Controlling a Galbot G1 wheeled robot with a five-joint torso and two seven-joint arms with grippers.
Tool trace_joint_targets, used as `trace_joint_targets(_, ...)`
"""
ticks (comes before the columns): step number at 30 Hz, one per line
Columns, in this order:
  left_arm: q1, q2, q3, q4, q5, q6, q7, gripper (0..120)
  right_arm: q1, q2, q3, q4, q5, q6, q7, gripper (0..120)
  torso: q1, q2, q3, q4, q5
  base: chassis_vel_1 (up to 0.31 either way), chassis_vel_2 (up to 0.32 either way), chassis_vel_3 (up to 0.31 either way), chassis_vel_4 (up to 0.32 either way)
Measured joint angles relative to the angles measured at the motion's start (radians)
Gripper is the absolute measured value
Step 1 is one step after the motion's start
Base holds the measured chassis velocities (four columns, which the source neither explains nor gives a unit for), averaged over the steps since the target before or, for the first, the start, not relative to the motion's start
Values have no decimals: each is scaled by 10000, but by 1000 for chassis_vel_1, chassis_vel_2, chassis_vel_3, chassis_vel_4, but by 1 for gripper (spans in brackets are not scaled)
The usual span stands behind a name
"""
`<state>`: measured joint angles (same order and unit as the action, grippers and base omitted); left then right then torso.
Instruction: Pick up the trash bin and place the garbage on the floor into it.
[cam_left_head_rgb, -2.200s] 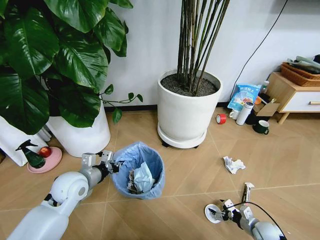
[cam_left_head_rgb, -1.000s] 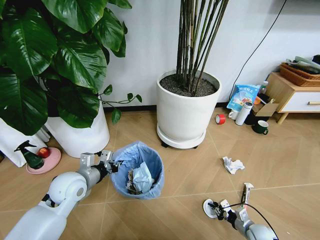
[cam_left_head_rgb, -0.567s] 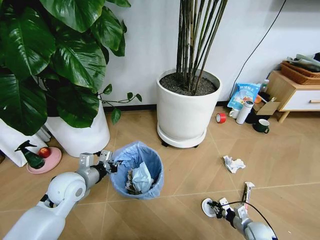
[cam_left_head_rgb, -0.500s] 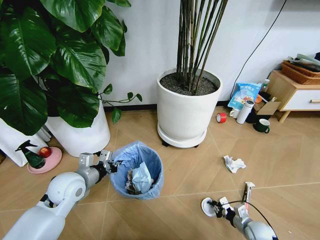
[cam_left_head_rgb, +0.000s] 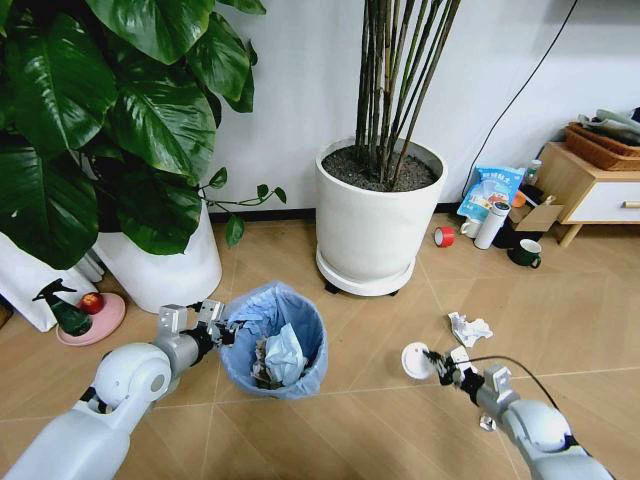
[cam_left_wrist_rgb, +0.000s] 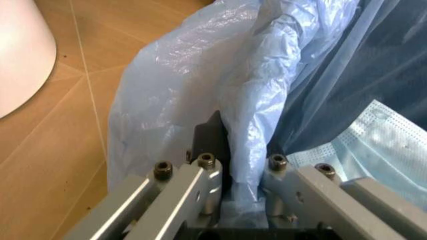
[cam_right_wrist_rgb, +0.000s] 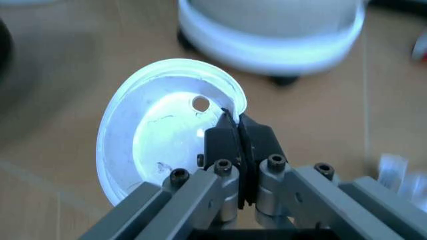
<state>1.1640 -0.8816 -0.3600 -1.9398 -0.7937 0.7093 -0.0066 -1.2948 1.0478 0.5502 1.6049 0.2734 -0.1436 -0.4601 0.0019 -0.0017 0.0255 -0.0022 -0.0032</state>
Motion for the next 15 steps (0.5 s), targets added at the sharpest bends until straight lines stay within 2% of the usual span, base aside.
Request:
trace_joint_targets(9, -587, -15, 563, 343, -4, 1, 109, 2, 1179, -1202, -654, 2415, 2067, -938, 603, 0, 0, 3, -1, 1, 0, 0, 0, 0, 0)
trace_joint_targets(15, -1102, -119, 1026, 606, -31, 36, 140, 2, 1842, -1670, -1221, 3152, 2824, -1410, 766, 0, 0, 3, 0, 0, 1, 0, 0, 0, 0)
